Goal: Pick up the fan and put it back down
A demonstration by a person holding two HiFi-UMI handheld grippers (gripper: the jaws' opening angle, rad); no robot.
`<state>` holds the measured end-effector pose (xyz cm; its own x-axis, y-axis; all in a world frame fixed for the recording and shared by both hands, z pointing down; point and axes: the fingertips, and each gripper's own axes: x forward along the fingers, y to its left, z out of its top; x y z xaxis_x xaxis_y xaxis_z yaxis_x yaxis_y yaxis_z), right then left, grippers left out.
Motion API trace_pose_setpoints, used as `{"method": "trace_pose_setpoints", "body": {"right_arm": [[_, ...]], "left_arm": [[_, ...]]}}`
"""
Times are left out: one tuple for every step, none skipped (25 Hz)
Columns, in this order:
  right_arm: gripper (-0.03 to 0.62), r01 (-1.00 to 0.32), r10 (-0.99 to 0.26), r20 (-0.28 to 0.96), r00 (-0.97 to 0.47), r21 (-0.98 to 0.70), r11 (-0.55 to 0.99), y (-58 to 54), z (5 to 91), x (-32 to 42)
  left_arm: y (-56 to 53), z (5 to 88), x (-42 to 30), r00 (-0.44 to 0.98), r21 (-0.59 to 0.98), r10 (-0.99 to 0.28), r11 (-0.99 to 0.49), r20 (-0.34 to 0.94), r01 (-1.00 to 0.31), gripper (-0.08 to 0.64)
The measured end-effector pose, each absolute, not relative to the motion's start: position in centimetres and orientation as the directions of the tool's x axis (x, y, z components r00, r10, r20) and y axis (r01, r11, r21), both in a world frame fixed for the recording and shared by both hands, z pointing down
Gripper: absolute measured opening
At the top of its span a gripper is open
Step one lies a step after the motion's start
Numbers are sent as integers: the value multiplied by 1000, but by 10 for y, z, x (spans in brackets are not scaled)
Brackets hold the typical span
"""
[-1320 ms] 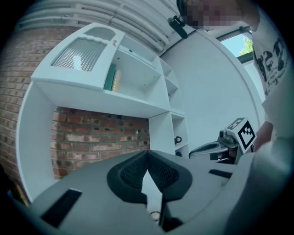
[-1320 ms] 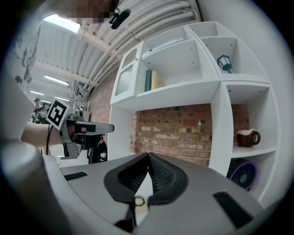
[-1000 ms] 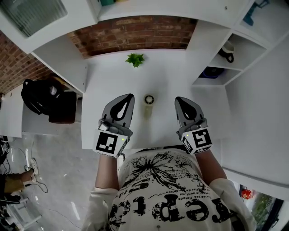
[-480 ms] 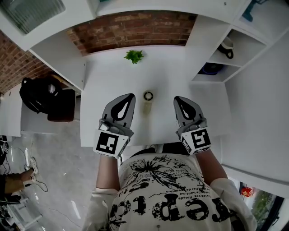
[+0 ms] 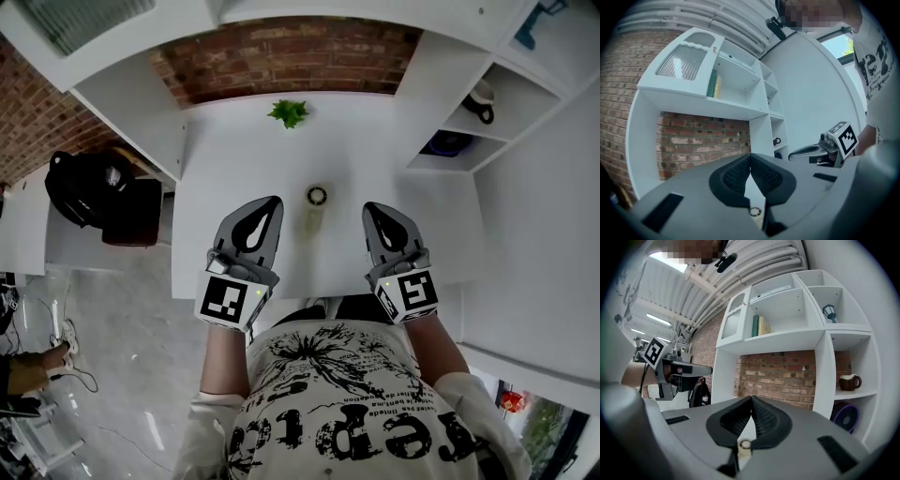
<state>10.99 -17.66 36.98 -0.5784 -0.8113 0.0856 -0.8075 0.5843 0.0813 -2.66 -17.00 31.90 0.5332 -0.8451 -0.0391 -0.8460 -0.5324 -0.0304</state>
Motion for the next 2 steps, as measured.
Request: {"method": "trace_pose_setpoints", "body": {"right_arm": [[14, -805, -809, 85, -581, 84, 587, -176, 369, 107], [14, -803, -807, 85, -584, 87, 590, -175, 369, 104]], "left_arm": [[-168, 318, -28, 531, -31, -846, -530, -39, -847, 14], [-167, 317, -30, 529, -32, -848, -528, -39, -849, 14]]}}
